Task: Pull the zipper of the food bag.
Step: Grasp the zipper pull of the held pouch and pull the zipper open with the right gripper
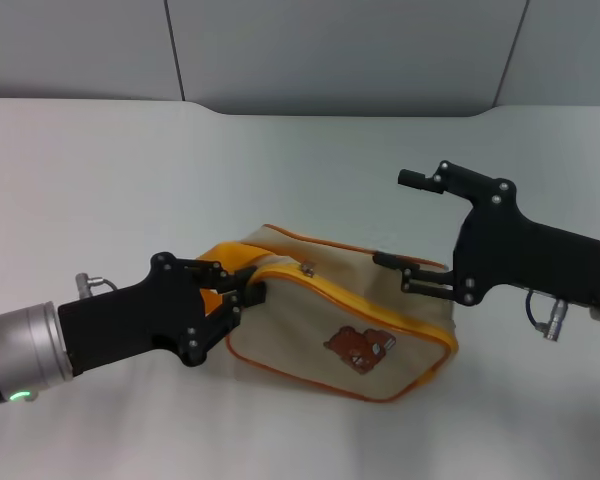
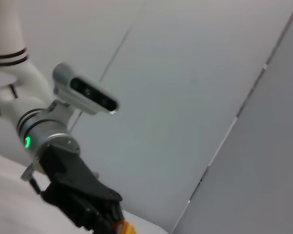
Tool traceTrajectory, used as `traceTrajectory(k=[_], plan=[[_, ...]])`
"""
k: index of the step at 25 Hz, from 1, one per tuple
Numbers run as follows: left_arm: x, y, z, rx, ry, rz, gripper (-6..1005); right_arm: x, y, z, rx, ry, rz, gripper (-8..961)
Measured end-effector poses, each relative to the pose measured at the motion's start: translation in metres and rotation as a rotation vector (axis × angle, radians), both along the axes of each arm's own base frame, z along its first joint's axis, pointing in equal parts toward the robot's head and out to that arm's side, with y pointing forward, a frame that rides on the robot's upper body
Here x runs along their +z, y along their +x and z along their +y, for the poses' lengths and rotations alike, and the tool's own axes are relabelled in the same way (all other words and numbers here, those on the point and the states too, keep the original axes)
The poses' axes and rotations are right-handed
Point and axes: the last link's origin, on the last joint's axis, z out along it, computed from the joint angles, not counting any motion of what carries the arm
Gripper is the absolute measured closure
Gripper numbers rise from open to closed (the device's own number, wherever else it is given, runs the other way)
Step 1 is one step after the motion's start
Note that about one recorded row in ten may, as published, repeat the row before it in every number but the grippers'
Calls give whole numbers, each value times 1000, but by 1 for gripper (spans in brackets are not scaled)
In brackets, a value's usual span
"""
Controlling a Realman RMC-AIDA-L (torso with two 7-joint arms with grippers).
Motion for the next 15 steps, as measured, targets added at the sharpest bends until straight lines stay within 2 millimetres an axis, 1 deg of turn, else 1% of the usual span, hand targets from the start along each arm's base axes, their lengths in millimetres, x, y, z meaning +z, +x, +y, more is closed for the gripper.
traceTrajectory(k=[1, 4, 6, 12, 15], plan=[[-1, 3, 2, -10, -6, -1, 883, -2, -2, 1, 43, 21, -27, 274], [-2, 6, 3, -15, -10, -2, 885, -6, -4, 1, 79, 30, -57, 279], [-2, 7, 4, -16, -13, -4, 886, -14, -7, 2, 123, 30, -112, 283], [-2, 10, 7, -17, -21, -7, 887, -23, -10, 6, 175, 49, -178, 294], [-2, 11, 8, -19, -21, -6, 887, -25, -14, 8, 198, 41, -187, 395]])
